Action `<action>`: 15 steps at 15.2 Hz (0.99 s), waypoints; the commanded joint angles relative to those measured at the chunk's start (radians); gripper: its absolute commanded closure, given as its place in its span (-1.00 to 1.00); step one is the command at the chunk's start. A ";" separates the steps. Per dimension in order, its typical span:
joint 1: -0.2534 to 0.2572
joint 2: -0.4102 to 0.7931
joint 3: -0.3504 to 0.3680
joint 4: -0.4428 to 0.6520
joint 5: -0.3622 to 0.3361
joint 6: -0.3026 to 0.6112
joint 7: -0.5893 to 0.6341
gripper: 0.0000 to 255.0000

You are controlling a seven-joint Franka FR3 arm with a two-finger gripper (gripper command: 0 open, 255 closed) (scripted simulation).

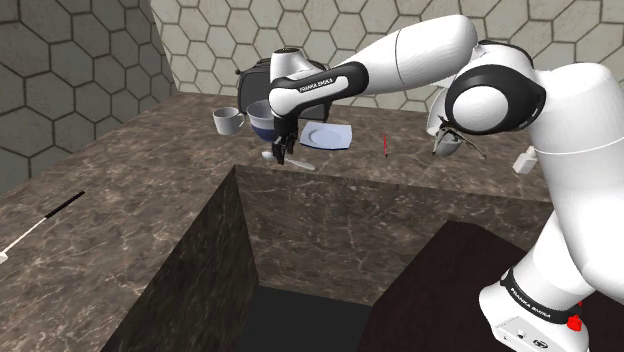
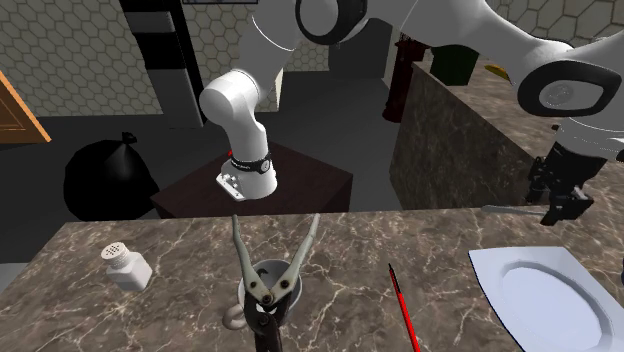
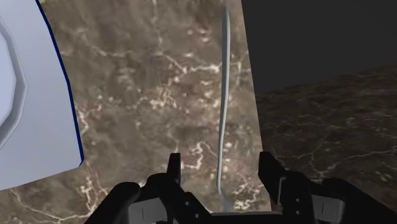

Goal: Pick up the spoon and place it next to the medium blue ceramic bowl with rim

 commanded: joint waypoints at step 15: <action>0.000 -0.050 -0.004 0.046 -0.006 -0.096 0.004 -1.00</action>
